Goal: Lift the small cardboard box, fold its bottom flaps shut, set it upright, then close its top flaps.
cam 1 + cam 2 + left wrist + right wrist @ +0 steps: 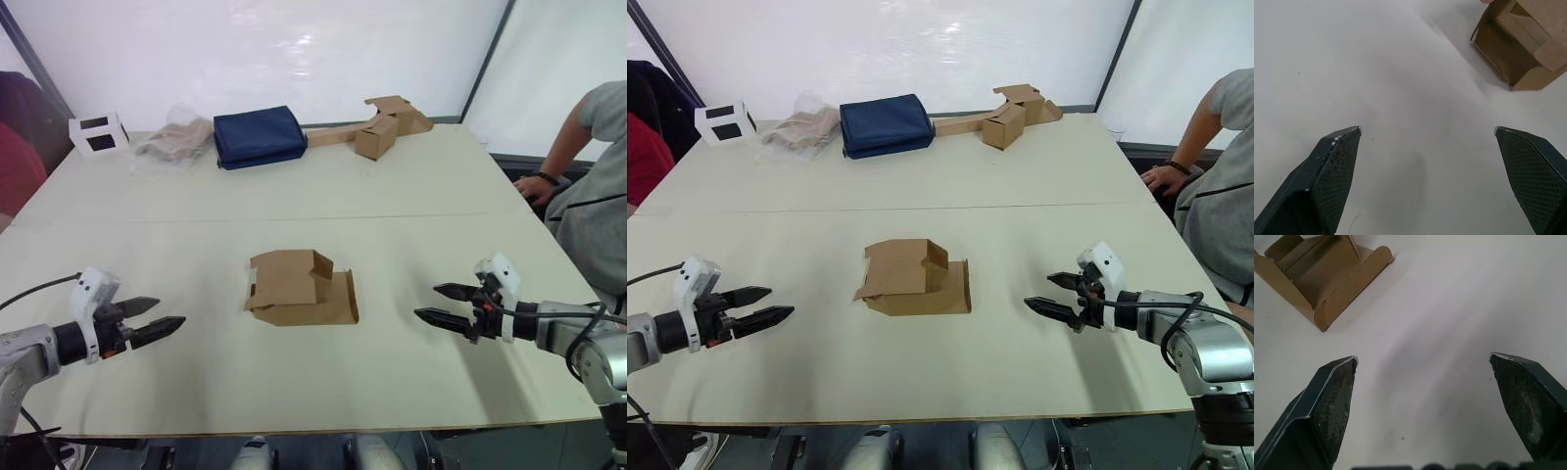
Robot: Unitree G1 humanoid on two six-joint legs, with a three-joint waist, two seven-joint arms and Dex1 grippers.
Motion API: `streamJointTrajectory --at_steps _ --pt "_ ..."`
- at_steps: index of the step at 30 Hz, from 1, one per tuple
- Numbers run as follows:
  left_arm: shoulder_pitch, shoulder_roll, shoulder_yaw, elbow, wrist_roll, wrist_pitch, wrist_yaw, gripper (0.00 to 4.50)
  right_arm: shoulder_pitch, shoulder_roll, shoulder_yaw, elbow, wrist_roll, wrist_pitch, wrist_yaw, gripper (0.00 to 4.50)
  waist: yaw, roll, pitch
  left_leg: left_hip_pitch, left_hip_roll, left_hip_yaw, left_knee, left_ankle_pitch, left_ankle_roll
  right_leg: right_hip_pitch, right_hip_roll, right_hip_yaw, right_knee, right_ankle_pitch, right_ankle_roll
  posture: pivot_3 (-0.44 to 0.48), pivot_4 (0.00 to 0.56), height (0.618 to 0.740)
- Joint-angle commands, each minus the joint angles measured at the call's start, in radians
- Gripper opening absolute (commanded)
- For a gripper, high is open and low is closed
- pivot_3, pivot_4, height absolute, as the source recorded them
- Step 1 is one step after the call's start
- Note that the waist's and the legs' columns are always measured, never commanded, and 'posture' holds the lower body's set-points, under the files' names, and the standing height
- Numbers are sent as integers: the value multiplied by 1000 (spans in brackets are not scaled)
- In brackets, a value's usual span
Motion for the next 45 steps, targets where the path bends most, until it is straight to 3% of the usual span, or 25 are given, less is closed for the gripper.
streamJointTrajectory --at_steps 1,9,12,18,22,24,29,34,45 --pt "-18 3 6 4 13 -22 9 4500 -10 6 -31 -31 21 -7 3 4458 0 0 0 0 0 0 0 0 0 0 0 0 0 0 0 0 150 740" --pt "-113 2 26 92 17 -54 15 4500 -19 -2 -13 -5 -13 -35 6 4458 1 0 0 0 0 0 0 0 0 0 0 0 0 0 0 0 150 740" --pt "-140 18 -16 141 29 -52 -28 4500 -28 -3 -14 -30 -14 -30 0 4458 -1 0 0 0 0 0 0 0 0 0 0 0 0 0 0 0 150 740" --pt "-197 39 -83 205 -63 135 -151 4500 8 -3 -38 -164 23 26 -30 4458 -1 0 0 0 0 0 0 0 0 0 0 0 0 0 0 0 150 740" --pt "-315 -53 -97 265 -239 392 -196 4500 -7 6 -10 -350 112 131 -61 4458 2 0 0 -1 0 -1 1 0 0 0 0 -1 1 0 0 0 150 740" --pt "-364 -103 -140 290 -254 447 -201 4500 -38 19 14 -442 167 191 -93 4458 1 0 0 -1 -1 -2 2 0 0 1 0 -2 2 0 0 0 150 740" --pt "-488 -177 -214 386 -225 488 -187 4500 -102 34 31 -555 245 280 -174 4458 -1 -1 -1 -1 0 -3 2 0 0 0 1 -2 1 0 0 0 150 740" --pt "-608 -206 -311 505 -157 450 -252 4500 -137 30 46 -620 298 332 -229 4458 1 -1 -1 -2 -1 -3 2 0 0 0 0 -2 1 0 0 0 150 740" --pt "-829 -295 -424 793 -10 338 -385 4500 -100 33 65 -663 317 339 -308 4458 0 -1 -1 -4 -1 -4 3 0 0 -1 0 -3 1 0 0 0 150 740"
